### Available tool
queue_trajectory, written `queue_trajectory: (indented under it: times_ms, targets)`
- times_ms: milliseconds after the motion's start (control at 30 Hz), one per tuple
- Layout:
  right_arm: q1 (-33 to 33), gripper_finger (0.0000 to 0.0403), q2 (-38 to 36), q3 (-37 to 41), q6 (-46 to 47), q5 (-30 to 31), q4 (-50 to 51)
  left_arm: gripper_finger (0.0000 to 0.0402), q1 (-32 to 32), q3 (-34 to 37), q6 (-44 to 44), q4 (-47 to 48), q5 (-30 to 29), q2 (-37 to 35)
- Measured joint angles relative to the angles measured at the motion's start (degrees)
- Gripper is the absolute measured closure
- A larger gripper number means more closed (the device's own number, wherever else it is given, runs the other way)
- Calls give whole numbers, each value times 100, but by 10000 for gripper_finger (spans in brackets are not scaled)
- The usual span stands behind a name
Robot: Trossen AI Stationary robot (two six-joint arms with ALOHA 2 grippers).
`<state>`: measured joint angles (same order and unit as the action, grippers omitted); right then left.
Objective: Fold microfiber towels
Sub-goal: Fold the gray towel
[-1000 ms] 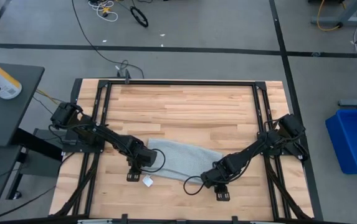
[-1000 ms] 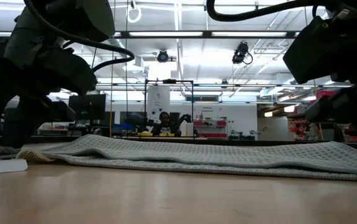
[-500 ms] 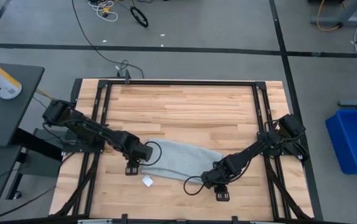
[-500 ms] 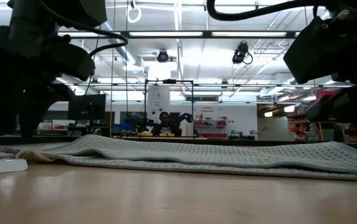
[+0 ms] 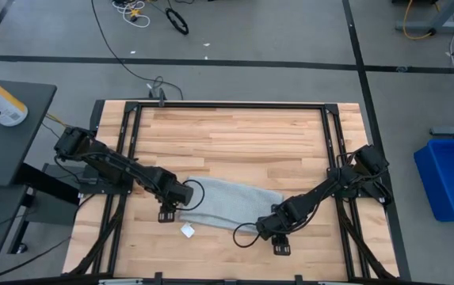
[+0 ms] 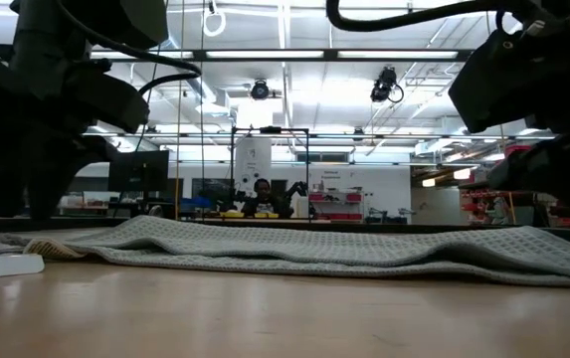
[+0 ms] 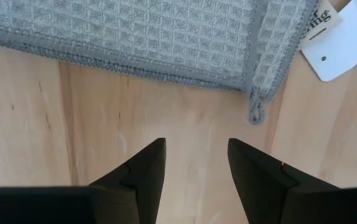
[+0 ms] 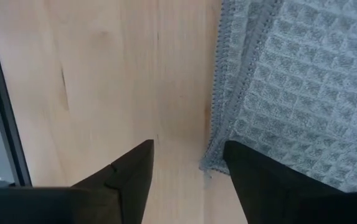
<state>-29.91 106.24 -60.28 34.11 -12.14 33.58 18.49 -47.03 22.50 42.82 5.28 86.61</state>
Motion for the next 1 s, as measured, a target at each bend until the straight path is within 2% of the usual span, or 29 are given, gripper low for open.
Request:
queue_trajectory:
  times_ms: [267,500,733,900,1000]
  targets:
    - [-70,155,0,-4,513,-123,150,218,1,0,46,4,30,0]
    - [-485,129,7,-136,769,-181,326,218,1,0,44,3,57,-2]
    - [-634,112,46,-503,874,297,801,218,1,-7,44,-3,52,-2]
    - [-514,107,39,-578,874,749,1365,218,1,-11,66,-14,44,-4]
    - [-418,103,61,-566,868,791,1618,218,1,-25,85,-17,38,-4]
